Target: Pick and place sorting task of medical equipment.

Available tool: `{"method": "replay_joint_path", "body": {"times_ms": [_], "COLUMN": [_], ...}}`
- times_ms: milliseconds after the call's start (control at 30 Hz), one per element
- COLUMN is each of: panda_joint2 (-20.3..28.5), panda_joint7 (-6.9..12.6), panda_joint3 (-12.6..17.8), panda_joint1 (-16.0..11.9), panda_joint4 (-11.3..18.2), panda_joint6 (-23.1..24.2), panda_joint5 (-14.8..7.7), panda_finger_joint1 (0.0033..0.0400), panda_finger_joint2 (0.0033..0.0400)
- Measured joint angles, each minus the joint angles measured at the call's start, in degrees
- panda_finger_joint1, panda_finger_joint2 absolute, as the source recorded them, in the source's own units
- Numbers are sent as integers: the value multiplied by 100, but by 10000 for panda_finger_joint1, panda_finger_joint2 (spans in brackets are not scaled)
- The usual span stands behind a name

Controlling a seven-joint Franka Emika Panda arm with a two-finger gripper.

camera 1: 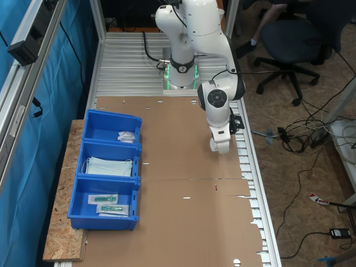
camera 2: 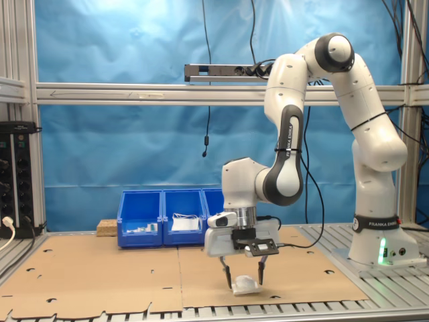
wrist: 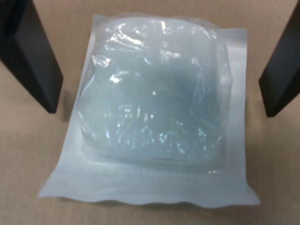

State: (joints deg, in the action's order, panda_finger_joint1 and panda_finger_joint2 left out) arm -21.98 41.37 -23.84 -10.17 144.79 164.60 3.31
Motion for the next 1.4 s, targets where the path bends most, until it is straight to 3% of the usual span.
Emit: {"method": "replay_joint_path", "body": {"times_ms": [533, 1400], "panda_joint2": [4, 6], "panda_joint7": [0, 0], "panda_joint3": [293, 326], "panda_joint1": [256, 294], "panda_joint4": [-9, -53], "panda_joint6": [-170, -268], "panda_joint5": [0, 0], "panda_finger_joint1": [400, 400], "panda_finger_joint2": [400, 400]}}
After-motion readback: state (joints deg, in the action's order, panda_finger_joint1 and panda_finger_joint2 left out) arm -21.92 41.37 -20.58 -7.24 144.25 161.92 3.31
